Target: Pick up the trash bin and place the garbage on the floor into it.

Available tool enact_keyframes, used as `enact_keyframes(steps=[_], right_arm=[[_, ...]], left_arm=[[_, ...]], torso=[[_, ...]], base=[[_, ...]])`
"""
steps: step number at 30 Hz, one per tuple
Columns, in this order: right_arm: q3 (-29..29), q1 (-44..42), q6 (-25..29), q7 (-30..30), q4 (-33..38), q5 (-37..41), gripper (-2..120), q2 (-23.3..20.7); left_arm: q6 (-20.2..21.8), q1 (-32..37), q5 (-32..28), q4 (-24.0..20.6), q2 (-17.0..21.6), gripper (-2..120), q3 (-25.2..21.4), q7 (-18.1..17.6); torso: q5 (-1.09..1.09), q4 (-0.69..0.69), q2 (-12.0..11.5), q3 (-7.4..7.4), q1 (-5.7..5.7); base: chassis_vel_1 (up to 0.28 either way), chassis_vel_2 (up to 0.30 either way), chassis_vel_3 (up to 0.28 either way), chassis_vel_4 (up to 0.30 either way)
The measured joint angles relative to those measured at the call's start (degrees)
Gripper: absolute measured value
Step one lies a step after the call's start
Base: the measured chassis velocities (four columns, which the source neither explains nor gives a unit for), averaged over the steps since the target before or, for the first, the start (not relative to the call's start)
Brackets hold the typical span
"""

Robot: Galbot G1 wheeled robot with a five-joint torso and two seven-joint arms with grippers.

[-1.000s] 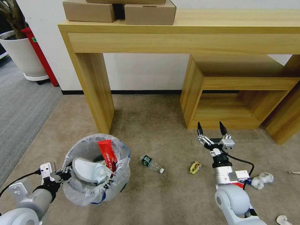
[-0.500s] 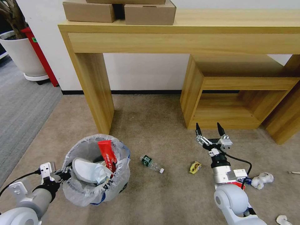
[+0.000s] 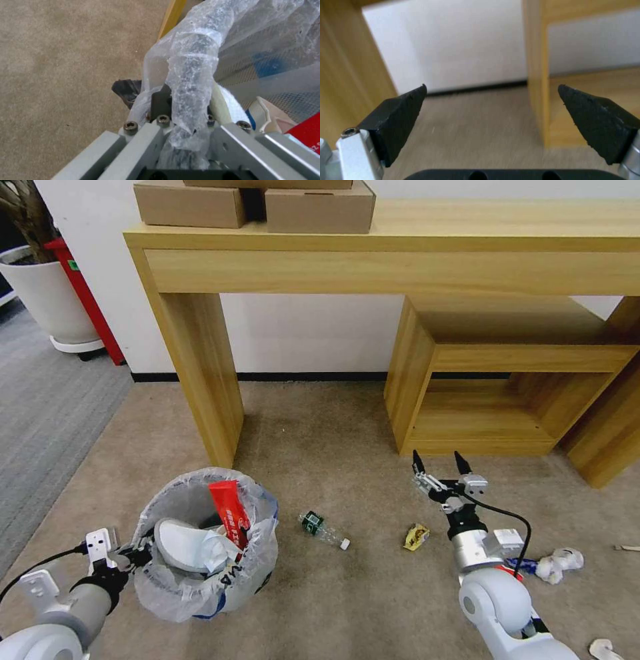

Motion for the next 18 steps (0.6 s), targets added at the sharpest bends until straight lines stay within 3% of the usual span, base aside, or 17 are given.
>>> enact_keyframes(steps=[1,4,5,8,11,14,15,18], right_arm=[[0.00,0.00,0.00,0.00,0.00,0.00,100,0.00],[-5.54,5.44,-8.54,4.28,-0.86,6.13,100,-4.89],[-5.54,5.44,-8.54,4.28,-0.86,6.13,100,-4.89],[-13.91,13.48,-16.47,10.10,-2.14,15.21,100,-9.60],[-17.06,16.30,-17.86,11.36,-3.00,17.13,100,-10.87],[-28.89,25.18,-23.58,15.03,-5.48,24.03,100,-13.23],[-28.89,25.18,-23.58,15.03,-5.48,24.03,100,-13.23],[-36.67,31.15,-28.28,16.51,-7.46,26.96,100,-14.61]], left_arm=[[0.00,0.00,0.00,0.00,0.00,1,0.00,0.00],[-0.07,0.09,0.54,-0.29,-0.77,1,-0.06,0.04],[-0.07,0.09,0.54,-0.29,-0.77,1,-0.06,0.04],[-0.24,0.26,1.02,-0.71,-1.79,1,-0.26,0.08],[-0.33,0.31,1.23,-0.78,-2.16,1,-0.37,0.09],[-0.63,0.43,2.13,-0.78,-3.38,1,-0.57,0.14],[-0.63,0.43,2.13,-0.78,-3.38,1,-0.57,0.14],[-0.65,-0.90,2.54,0.38,-3.47,1,0.12,0.10]], torso=[[0.00,0.00,0.00,0.00,0.00],[-0.01,0.00,0.00,0.00,0.00],[-0.01,0.00,0.00,0.00,0.00],[0.00,0.01,0.00,0.00,0.00],[-0.02,0.01,0.00,0.01,0.00],[-0.02,0.00,0.00,0.01,0.00],[-0.02,0.00,0.00,0.01,0.00],[-0.01,0.04,0.00,0.01,0.00]], base=[[0.000,0.000,0.000,0.000],[0.000,0.000,0.000,0.000],[0.000,0.000,0.000,0.000],[0.000,0.000,0.000,0.000],[0.000,0.000,0.000,0.000],[0.000,0.000,0.000,0.000],[0.000,0.000,0.000,0.000],[0.000,0.000,0.000,0.000]])
